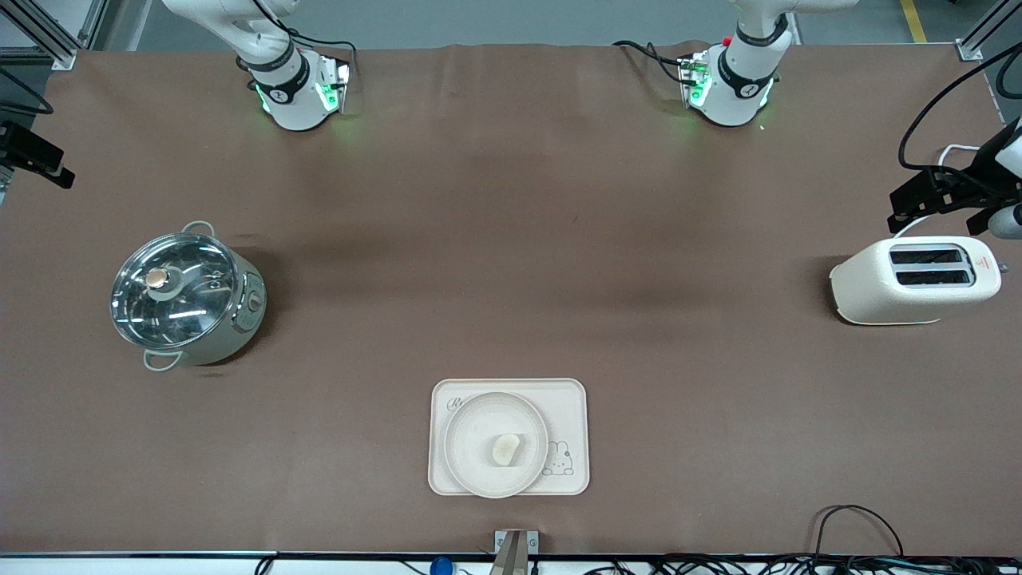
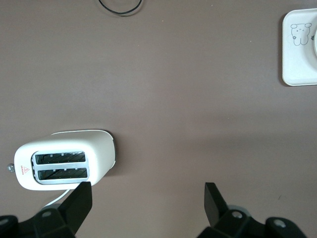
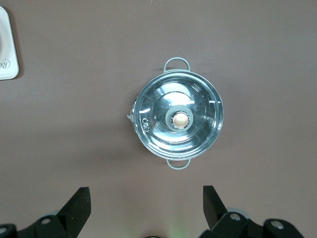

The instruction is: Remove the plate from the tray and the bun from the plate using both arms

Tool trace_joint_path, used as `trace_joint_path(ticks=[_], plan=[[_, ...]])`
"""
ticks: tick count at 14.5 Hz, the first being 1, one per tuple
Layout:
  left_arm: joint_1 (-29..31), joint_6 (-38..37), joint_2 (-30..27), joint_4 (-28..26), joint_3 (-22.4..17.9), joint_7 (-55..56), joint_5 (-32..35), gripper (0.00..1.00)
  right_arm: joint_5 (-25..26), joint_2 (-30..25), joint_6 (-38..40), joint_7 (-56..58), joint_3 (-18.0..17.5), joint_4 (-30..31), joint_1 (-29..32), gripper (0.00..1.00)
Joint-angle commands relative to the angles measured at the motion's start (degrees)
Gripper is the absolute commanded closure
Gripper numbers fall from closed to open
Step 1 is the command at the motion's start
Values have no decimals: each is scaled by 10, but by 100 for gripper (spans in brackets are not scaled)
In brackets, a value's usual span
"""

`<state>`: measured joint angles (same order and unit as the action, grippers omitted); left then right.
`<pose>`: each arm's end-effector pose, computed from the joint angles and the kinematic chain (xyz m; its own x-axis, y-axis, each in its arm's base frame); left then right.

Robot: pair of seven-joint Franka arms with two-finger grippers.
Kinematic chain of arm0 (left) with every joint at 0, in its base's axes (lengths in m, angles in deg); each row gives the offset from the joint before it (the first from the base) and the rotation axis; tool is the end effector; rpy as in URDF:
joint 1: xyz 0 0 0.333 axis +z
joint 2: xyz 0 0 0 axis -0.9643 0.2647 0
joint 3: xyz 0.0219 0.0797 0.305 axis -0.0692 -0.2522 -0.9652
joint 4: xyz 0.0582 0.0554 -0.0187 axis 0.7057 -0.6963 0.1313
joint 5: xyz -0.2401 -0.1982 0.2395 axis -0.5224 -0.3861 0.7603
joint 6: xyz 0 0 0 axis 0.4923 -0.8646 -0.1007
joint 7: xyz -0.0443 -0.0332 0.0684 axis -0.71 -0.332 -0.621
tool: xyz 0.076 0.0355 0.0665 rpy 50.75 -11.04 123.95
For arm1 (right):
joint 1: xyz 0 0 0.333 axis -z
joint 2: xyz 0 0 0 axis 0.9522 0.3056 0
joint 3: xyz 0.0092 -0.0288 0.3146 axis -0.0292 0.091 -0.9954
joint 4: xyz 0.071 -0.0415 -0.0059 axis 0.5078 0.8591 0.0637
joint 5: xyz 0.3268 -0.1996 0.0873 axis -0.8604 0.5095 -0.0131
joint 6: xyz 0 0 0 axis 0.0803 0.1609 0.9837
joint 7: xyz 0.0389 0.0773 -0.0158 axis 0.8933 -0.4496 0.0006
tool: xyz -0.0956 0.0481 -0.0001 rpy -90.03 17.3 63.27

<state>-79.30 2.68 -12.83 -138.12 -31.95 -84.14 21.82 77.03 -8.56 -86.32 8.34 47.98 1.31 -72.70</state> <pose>0.5693 -0.0265 0.6446 0.9957 -0.0656 0.0658 -0.0641 -0.9977 -0.0239 0.5204 -0.0563 0.6703 0.9968 -0.0776 -0.0188 -0.0774 -0.9969 0.0111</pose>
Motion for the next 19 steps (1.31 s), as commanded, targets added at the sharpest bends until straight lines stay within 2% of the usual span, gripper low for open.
trace_joint_path(ticks=[1,12,15,19], plan=[[-2,-3,3,13,1,-2,13,0,8,-9,-1,5,-10,9,9,0],[2,-3,3,8,1,2,4,0,0,-8,-1,7,-11,9,7,0],[2,-4,3,5,1,0,5,0,-25,-1,-15,-3,-15,9,-31,0],[0,-6,4,5,1,-1,5,0,-99,62,-107,-45,-14,7,-81,0]])
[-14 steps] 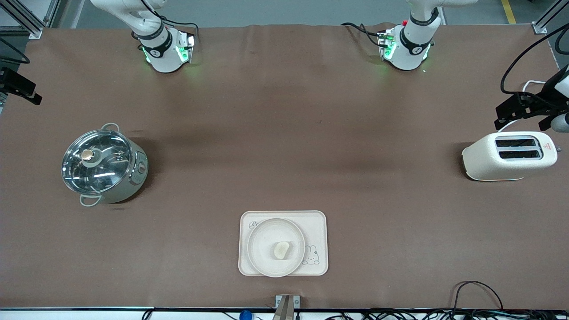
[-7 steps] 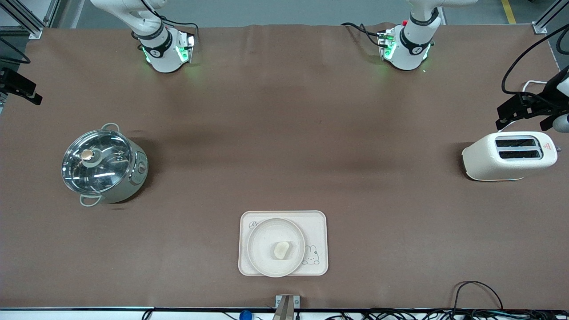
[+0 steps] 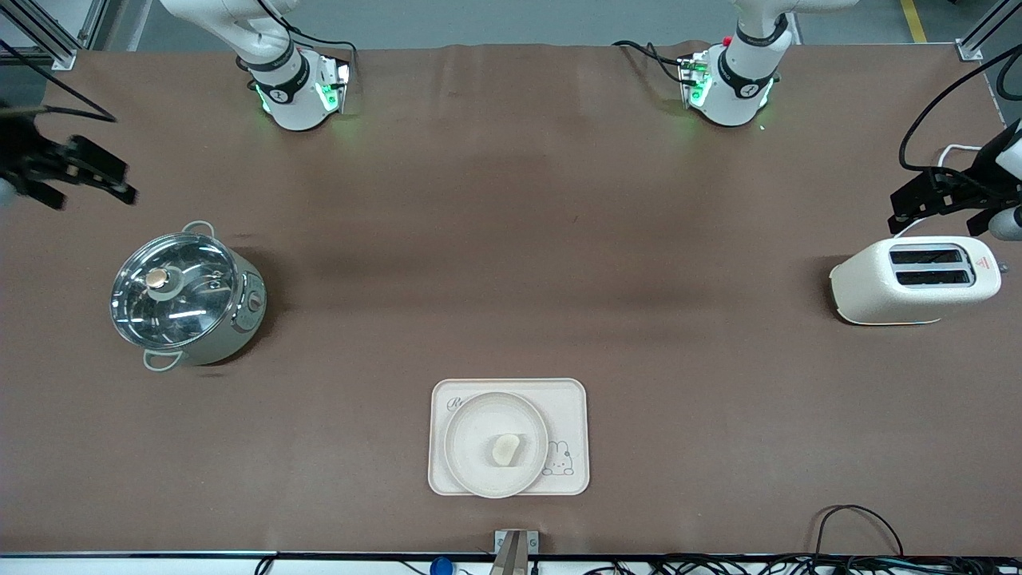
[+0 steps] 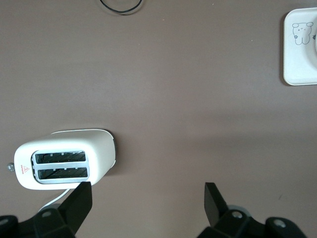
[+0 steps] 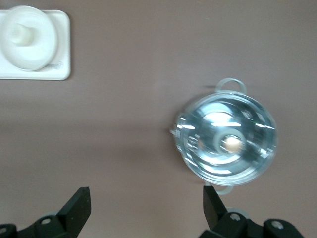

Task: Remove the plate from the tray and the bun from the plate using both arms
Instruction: 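Reach the right gripper down to the white plate rim on the tray, then close the right gripper on the plate rim beside the bun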

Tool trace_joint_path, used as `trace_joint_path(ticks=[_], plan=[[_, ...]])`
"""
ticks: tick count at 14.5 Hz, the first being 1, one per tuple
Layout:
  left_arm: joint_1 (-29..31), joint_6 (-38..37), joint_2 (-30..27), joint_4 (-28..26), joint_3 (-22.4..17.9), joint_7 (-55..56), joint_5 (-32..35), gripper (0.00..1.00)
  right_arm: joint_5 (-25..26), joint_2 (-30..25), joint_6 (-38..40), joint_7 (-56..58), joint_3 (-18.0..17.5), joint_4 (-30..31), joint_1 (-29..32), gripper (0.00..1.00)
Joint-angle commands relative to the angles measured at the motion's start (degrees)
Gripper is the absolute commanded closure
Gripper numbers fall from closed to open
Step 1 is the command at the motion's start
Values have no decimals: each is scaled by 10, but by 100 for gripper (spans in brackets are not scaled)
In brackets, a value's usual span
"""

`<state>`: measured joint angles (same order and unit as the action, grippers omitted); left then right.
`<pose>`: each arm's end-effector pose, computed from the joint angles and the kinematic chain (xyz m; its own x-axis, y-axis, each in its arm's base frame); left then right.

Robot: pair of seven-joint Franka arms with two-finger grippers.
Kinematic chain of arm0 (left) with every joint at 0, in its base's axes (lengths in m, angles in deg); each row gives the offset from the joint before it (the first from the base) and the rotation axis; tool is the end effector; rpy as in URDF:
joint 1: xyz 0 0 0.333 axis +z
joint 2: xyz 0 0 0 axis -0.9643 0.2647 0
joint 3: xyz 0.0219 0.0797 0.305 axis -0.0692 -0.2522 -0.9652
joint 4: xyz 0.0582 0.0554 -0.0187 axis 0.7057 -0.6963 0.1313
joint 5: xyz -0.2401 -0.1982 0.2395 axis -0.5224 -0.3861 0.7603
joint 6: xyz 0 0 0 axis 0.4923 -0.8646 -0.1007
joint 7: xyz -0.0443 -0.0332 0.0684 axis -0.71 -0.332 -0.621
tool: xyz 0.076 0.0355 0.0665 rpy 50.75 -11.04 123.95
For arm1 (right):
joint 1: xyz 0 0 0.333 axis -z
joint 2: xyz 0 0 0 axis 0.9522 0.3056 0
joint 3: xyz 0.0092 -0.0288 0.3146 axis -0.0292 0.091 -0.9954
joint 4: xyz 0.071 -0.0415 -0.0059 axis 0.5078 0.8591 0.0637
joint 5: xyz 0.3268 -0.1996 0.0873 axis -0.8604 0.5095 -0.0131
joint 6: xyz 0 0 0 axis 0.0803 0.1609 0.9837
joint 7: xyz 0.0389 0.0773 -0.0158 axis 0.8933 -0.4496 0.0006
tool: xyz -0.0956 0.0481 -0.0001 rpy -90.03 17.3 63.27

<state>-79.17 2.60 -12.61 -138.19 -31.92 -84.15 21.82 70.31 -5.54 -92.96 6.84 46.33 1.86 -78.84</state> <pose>0.5704 -0.0256 0.6417 0.9962 -0.0640 0.0593 -0.0627 -0.9977 -0.0240 0.5522 0.0306 0.6485 0.9987 0.0359 0.0353 0.0392 -0.9943 -0.0996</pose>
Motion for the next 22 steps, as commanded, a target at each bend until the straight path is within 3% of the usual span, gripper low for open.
trace_joint_path(ticks=[1,8,12,15,18,22], plan=[[0,-5,2,5,1,-1,5,0,-40,56,-71,-63,3,0,-42,0],[-2,-4,2,8,2,-1,3,0,-56,278,-287,-207,2,-54,-147,0],[0,-4,2,9,2,-3,4,0,-56,446,-416,-319,2,-170,-203,0],[-1,-4,3,9,2,-3,4,0,-55,549,-507,-332,3,-239,-222,0],[-2,-4,3,9,2,-3,4,0,-55,620,-570,-334,3,-300,-229,3],[-2,-4,2,9,2,-3,4,0,-52,642,-612,-323,8,-321,-225,18]])
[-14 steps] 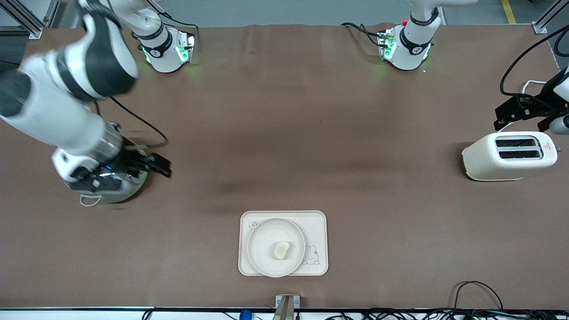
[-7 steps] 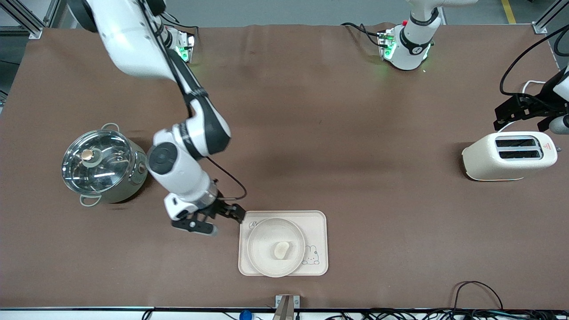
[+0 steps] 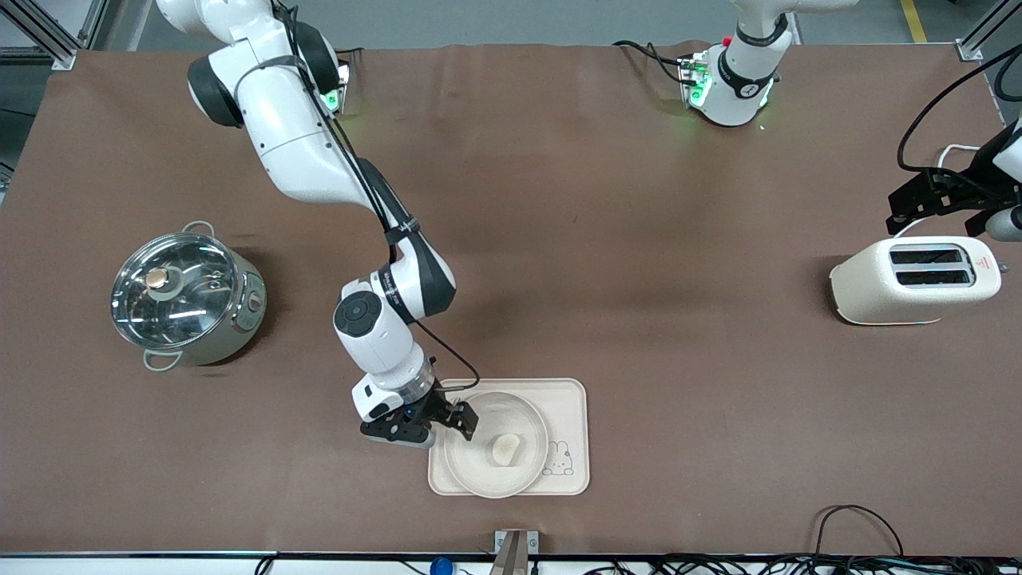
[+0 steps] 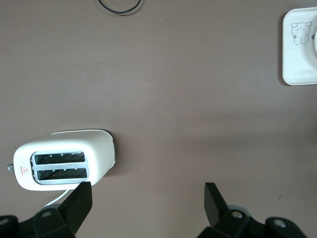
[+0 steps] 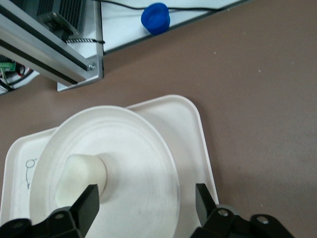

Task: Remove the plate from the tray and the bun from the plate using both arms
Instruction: 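Close the right gripper on the plate rim beside the bun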

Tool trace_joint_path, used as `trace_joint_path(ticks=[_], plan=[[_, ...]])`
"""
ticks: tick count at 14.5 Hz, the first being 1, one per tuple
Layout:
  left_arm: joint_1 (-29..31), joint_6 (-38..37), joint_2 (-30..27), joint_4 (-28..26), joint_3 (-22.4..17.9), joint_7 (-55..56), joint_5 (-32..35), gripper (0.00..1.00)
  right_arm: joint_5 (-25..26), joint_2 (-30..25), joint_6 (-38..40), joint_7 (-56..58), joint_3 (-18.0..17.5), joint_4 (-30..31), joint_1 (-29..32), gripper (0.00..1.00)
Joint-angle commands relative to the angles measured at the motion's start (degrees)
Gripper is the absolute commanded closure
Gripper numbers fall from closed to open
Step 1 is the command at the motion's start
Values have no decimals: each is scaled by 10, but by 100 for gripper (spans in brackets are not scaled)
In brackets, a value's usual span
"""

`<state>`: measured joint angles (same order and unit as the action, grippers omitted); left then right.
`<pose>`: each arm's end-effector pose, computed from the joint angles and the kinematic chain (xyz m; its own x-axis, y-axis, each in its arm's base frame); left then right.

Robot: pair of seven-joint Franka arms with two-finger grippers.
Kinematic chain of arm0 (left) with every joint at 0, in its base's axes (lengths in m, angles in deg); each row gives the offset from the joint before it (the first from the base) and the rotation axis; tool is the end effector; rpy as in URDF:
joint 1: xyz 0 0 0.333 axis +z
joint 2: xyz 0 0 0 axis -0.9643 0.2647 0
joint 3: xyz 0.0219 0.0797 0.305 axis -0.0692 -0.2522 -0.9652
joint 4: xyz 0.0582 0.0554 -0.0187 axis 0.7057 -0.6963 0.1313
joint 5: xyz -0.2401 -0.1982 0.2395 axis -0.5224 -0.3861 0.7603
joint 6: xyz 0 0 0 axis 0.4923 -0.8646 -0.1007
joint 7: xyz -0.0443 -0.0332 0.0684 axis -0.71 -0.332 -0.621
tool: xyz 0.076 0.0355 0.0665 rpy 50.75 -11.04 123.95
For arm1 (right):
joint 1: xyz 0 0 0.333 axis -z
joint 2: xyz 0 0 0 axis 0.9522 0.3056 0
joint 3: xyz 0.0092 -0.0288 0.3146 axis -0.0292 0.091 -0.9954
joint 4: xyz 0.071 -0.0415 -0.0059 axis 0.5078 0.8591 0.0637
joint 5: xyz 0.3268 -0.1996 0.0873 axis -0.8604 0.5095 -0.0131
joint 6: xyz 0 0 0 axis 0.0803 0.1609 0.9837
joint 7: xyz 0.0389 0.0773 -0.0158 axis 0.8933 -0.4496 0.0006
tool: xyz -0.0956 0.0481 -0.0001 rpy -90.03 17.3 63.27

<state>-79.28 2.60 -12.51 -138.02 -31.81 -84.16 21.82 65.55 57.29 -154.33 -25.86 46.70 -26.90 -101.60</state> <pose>0.5709 -0.0278 0.6421 0.9958 -0.0680 0.0605 -0.0666 -0.9975 -0.0239 0.7349 0.3626 0.2283 0.8925 -0.2609 0.3681 -0.1357 -0.9333 -0.3324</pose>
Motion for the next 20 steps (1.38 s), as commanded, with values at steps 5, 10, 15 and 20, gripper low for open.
trace_joint_path(ticks=[5,10,15,20], plan=[[-1,-4,1,7,1,-3,4,0,11,35,-28,48,6,-32,-1,36],[-2,-4,2,7,1,-3,4,0,38,52,-47,48,5,-32,3,42],[-1,-4,2,7,1,-3,4,0,38,59,-48,64,5,-32,9,64],[-2,-4,2,7,1,-3,4,0,38,66,-64,64,4,-32,7,74]])
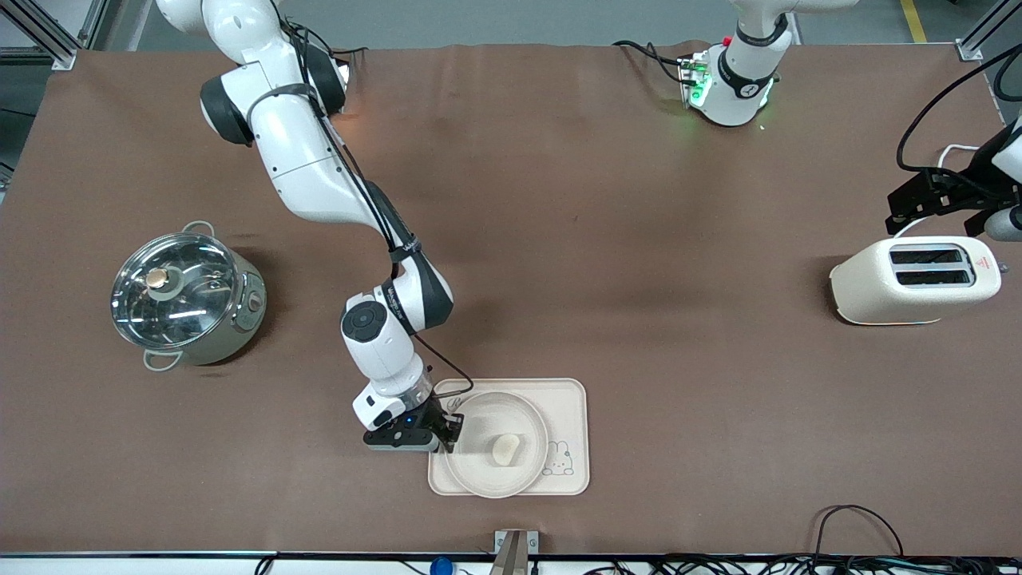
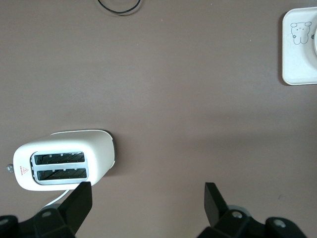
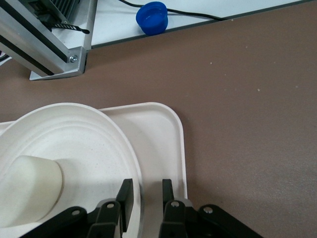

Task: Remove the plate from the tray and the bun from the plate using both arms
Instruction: 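Close the right gripper on the plate rim beside the bun, then lift the plate with bun off the tray with the right gripper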

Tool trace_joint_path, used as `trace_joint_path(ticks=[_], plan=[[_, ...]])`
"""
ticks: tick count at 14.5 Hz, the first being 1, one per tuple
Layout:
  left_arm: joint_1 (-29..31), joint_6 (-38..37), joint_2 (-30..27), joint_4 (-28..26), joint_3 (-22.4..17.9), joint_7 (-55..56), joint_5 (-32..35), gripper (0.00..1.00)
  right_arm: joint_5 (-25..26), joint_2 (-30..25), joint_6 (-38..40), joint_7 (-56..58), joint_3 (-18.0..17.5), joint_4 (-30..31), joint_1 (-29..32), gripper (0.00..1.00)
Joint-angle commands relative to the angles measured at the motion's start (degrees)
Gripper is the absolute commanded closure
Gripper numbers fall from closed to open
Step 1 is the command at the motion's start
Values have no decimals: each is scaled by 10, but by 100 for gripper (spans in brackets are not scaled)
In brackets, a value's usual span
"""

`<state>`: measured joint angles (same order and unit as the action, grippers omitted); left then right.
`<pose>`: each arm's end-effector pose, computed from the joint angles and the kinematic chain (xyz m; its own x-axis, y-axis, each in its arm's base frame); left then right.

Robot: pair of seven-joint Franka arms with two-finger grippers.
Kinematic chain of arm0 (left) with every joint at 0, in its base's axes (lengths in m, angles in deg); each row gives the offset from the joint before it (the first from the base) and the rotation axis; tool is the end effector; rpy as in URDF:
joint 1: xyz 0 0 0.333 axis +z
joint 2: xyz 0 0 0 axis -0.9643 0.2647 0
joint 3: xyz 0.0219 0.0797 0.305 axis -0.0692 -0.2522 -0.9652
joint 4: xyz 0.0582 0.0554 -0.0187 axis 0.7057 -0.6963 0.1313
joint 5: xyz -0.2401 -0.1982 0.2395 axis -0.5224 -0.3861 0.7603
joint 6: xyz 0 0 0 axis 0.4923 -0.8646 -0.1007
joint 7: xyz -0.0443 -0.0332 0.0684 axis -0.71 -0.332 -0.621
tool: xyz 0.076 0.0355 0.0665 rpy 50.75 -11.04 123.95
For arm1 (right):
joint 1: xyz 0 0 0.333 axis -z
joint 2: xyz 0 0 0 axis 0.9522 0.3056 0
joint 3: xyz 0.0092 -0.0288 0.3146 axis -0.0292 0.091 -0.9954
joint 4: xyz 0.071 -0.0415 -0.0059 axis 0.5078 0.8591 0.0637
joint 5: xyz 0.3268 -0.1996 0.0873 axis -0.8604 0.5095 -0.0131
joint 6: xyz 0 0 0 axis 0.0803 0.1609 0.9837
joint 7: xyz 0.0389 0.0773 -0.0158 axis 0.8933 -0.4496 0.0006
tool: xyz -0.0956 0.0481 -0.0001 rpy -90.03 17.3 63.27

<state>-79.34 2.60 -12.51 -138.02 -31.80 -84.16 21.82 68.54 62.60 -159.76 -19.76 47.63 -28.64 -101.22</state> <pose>0.5708 -0.0285 0.6421 0.9958 -0.0692 0.0605 -0.0679 -0.9974 -0.0239 0.7385 0.3516 0.1806 0.8784 -0.1276 0.4606 -0.0118 -0.9692 -0.2458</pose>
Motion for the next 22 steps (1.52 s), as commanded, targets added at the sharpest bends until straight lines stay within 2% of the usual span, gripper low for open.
trace_joint_path(ticks=[1,4,5,13,15,18,20,22], plan=[[-1,-4,1,7,1,-3,4,0,7,13,-9,2,-5,-15,3,78],[-1,-4,2,7,1,-3,6,0,7,13,-22,2,-6,-11,0,96],[-2,-4,2,7,1,-3,6,0,7,15,-24,2,-6,-9,-2,99],[-5,-4,1,7,1,-1,5,0,4,0,-24,2,-8,11,-15,99],[-4,-4,2,7,1,-1,5,0,4,-13,-30,2,-8,41,-18,99],[-7,-4,2,7,1,-1,6,0,4,-20,-51,4,-8,54,-18,99],[-8,-4,1,7,2,0,6,0,3,-31,-45,6,-9,54,-12,100],[-8,-4,1,7,2,0,6,0,-2,-64,-37,5,-12,87,-17,99]])
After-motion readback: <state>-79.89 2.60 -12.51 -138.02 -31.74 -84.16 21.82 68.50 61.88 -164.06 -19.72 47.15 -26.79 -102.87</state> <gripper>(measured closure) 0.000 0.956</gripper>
